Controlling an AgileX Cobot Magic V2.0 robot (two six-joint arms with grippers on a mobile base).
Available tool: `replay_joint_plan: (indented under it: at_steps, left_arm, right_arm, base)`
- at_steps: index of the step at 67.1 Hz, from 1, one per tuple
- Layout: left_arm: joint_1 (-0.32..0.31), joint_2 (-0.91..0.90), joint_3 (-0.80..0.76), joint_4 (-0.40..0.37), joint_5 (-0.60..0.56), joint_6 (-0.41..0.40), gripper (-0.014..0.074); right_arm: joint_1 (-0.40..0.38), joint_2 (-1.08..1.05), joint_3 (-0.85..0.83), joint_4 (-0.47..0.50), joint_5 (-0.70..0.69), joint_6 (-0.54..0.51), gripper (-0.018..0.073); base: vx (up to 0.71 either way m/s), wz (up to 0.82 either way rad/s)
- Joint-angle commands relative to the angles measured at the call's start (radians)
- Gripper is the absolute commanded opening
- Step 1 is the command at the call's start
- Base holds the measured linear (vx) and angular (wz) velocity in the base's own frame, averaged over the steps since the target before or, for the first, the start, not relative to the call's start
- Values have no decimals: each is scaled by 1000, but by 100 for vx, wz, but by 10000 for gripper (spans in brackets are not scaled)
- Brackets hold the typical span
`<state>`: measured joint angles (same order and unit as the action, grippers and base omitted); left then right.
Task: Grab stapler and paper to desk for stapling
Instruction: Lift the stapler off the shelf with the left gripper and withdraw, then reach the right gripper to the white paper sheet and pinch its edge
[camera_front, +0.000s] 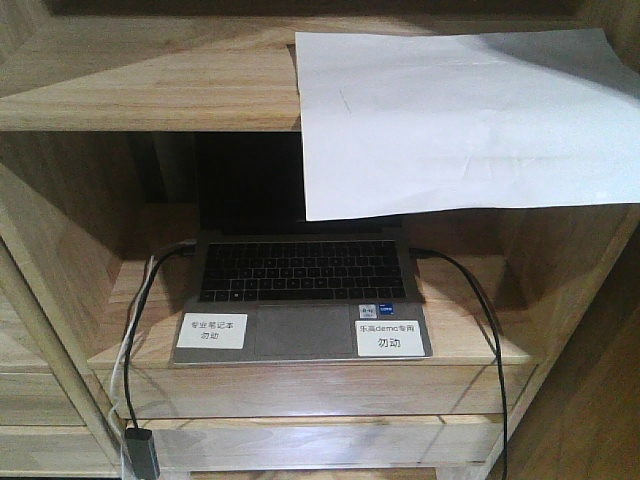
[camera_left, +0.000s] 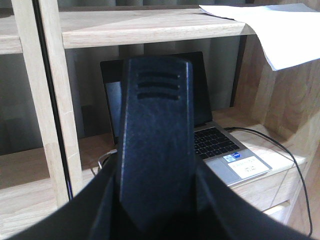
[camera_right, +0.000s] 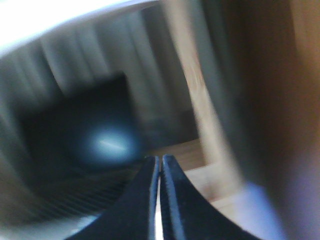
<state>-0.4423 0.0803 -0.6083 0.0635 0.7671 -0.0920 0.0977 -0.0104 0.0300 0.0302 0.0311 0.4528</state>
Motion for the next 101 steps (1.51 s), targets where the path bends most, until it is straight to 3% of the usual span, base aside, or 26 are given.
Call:
replay_joint_plan:
  at_steps: [1,9,20,27,36,41,49,54,66,75,83,101]
  left_arm:
    - [-4,17,-25,0,-116,-2,-6]
    - [-4,17,-25,0,-116,-2,-6]
    - [-4,17,-25,0,-116,-2,-6]
    - [-4,17,-25,0,-116,-2,-6]
    - [-4,17,-25,0,-116,-2,-6]
    - [-4,17,-25,0,-116,-2,-6]
    - [-4,17,-25,0,-116,-2,-6]
    - [-4,17,-25,0,-116,-2,-6]
    - [-4,17,-25,0,-116,-2,-6]
    - [-4,17,-25,0,-116,-2,-6]
    - [-4,17,-25,0,-116,-2,-6]
    - [-4,17,-25,0,-116,-2,-6]
  right_arm:
    - [0,-9,20,-16,-104,278,-9]
    - [0,-9,20,-30,-64,472,-1]
    - [0,1,18,-25,-57,504,86]
    - [0,37,17,-25,-86,537,214]
    - [0,104,17,-58,-246,625,408]
    - [0,161,17,-143,-388,711,505]
    - [0,295,17,-286,-593,873,581]
    - [0,393,17,-323,-727,918,586]
    - [0,713,-10,-356,-1103,915,584]
    - [0,910,-89,-416,-1262,931,584]
    - [0,1010,-180,-468,-1290,958,584]
    - [0,1140,-331,-486,-1292,986,584]
  base:
    - [0,0]
    - [0,0]
    - [0,0]
    - [0,0]
    - [0,0]
    - [0,0]
    - [0,0]
    - [0,0]
    - [0,0]
    - [0,0]
    - [0,0]
    - [0,0]
